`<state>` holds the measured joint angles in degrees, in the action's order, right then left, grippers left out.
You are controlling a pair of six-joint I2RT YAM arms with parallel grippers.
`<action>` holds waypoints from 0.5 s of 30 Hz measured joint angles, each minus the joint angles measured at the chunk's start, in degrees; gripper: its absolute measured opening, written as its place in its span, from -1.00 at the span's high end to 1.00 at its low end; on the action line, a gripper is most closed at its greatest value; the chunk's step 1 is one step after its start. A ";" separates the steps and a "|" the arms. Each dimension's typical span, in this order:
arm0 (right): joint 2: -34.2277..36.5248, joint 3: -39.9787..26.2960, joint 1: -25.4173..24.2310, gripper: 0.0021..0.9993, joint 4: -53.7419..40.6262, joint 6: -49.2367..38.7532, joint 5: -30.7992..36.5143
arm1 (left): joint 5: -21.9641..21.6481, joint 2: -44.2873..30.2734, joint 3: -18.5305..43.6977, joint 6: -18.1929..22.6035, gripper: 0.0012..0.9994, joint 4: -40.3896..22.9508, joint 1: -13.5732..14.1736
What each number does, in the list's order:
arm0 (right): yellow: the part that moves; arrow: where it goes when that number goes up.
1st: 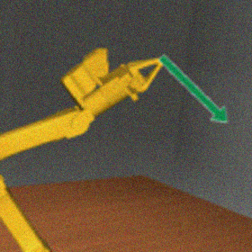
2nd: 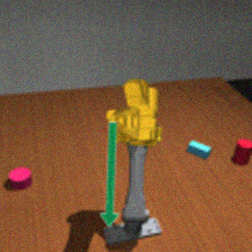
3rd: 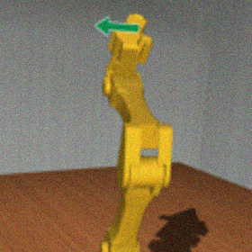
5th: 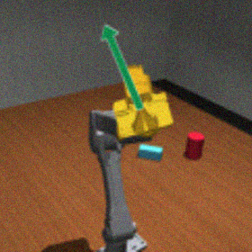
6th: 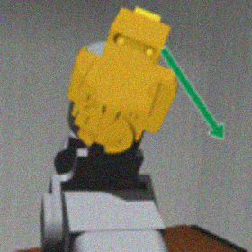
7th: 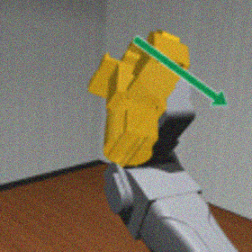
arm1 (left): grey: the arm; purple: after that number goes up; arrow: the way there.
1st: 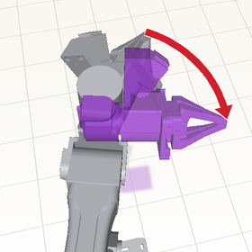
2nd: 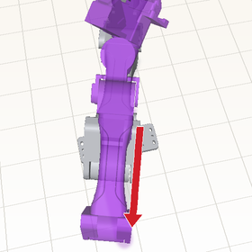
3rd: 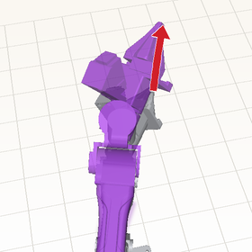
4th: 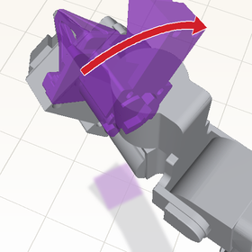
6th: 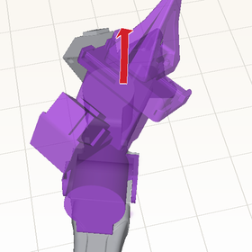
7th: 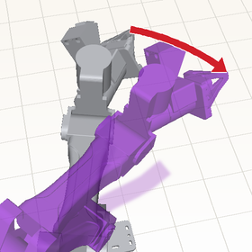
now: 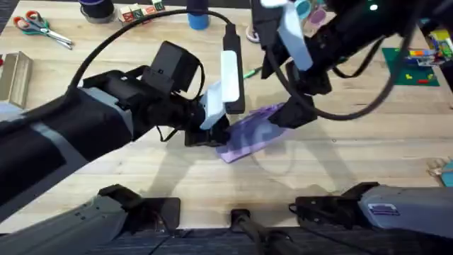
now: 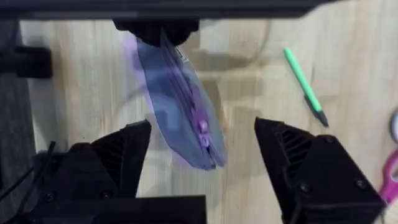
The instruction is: Unzip the bag, pick up the pens from the table one at a time and place them inside, then zip the bag closed.
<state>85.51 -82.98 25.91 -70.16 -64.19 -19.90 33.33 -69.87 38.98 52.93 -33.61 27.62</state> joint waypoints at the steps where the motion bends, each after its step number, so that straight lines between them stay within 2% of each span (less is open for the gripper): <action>1: 0.71 0.00 -0.15 -0.99 0.01 -0.47 -0.78 | 0.00 0.00 0.02 -0.05 0.92 0.00 0.00; 4: 3.40 0.00 -2.19 -0.99 0.04 -1.89 -5.05 | -0.01 0.00 0.07 -1.03 0.92 0.00 0.00; 15: 3.81 0.87 -8.07 -0.99 -1.05 -6.43 -10.30 | 0.05 0.00 0.07 -2.60 0.92 0.02 0.00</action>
<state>89.32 -82.11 17.85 -71.21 -70.62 -30.20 33.38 -69.87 39.05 50.33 -33.58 27.62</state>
